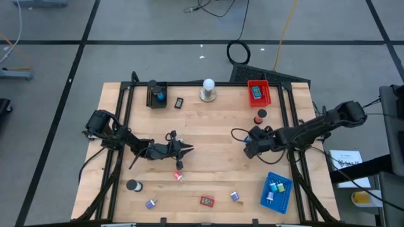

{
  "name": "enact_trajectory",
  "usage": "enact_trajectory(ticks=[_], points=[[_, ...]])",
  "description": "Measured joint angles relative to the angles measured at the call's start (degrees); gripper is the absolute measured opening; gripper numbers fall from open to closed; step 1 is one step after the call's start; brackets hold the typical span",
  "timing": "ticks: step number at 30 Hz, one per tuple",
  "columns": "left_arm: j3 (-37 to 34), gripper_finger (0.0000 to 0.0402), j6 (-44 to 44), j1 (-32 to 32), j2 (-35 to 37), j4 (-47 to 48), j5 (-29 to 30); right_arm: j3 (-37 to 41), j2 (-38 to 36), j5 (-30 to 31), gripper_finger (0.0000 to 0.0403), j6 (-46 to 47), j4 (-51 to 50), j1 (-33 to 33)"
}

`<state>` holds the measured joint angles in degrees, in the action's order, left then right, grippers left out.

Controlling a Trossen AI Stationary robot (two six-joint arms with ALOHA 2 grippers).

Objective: Pick & Place Office items
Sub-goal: Put the right blue digital clock into the red bin

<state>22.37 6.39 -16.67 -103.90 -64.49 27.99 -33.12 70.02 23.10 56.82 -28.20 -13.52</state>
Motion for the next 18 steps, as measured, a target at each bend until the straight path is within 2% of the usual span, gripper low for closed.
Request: enact_trajectory(ticks=[9, 13, 18], points=[[0.0, 0.0063, 2.23, -0.02, 0.0, -0.02, 0.0, 0.0, 5.85, -0.9, 0.0255, -3.96, 0.24, 3.14], [0.65, 0.0063, 4.42, 0.92, 0.0, -0.3, 0.11, -0.05, 6.72, -2.2, 0.0228, -4.42, 0.66, 3.74], [0.68, 0.0063, 4.76, 2.17, 0.0, 0.48, 0.57, -0.09, 6.65, -3.42, 0.0175, -4.83, 1.19, 3.8]])
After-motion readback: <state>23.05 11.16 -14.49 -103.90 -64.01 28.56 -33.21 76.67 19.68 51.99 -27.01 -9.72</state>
